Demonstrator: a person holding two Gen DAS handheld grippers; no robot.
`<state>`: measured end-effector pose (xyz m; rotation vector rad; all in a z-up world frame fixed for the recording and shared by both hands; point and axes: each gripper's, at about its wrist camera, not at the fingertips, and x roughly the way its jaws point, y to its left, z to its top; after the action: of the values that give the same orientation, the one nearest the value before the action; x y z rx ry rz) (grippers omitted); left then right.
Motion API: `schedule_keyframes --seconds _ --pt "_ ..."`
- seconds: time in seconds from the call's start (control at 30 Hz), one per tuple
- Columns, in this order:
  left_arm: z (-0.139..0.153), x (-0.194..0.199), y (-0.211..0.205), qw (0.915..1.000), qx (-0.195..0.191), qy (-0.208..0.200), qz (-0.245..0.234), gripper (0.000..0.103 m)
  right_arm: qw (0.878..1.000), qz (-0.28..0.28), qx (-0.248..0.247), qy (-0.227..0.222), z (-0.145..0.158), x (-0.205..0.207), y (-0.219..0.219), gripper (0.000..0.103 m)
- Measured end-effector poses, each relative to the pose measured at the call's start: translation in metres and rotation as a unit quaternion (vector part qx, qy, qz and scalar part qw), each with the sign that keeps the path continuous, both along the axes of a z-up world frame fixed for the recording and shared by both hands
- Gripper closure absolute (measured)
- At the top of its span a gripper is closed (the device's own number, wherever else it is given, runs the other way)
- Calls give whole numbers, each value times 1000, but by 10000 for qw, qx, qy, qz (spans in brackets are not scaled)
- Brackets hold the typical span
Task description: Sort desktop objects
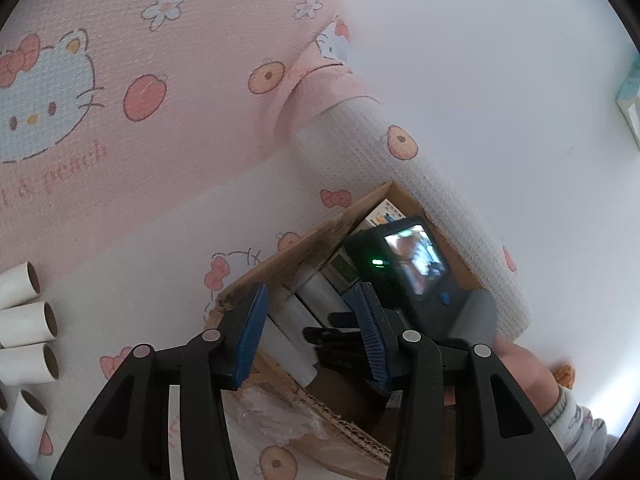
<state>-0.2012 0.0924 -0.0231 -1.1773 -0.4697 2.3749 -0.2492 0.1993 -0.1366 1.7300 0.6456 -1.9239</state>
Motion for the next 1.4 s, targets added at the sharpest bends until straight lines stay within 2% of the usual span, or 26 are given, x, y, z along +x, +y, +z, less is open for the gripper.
schedule_keyframes --seconds 0.1,0.2,0.37,0.43,0.5,0.77,0.83,0.97,1.03,1.13,1.23,1.3,1.37,1.4 --pt "2 1 1 10000 -10 10 0 53 9998 -13 169 -60 -9 -5 -8 73" --pt "4 0 -1 10000 -40 -7 11 53 9984 364 426 -102 -21 -2 -19 73" --pt "5 4 -4 9999 -126 -3 -24 53 9977 444 487 -125 -25 -1 -17 74" --pt "5 4 -3 9999 -155 -6 -65 53 9951 609 780 13 -29 4 -20 74" --pt "5 5 -2 9999 -137 -9 -93 53 9914 741 1072 68 -36 10 -22 70" --pt "5 8 5 9994 -270 -9 -208 53 9926 566 1076 -74 -30 9 -19 71" --pt "7 7 6 9993 -319 0 -217 53 9966 325 740 -126 -18 7 -14 70" --pt "12 3 17 9982 -529 -16 -265 51 9993 196 195 263 31 16 2 70" --pt "16 2 24 9973 -672 -12 -304 50 9994 75 -144 291 53 18 15 70" --pt "20 -3 47 9922 -1109 -113 -554 48 9962 -289 -522 638 88 23 44 70" --pt "21 -7 71 9848 -1484 -193 -880 47 9901 -591 -678 1075 110 29 71 70" --pt "15 -14 87 9801 -1615 -462 -1057 47 9864 -729 -842 1207 122 30 82 70" --pt "5 -25 102 9756 -1624 -840 -1213 48 9813 -960 -1095 1261 140 55 94 70" --pt "0 -30 108 9734 -1630 -1021 -1245 48 9795 -1011 -1206 1257 147 47 117 70"
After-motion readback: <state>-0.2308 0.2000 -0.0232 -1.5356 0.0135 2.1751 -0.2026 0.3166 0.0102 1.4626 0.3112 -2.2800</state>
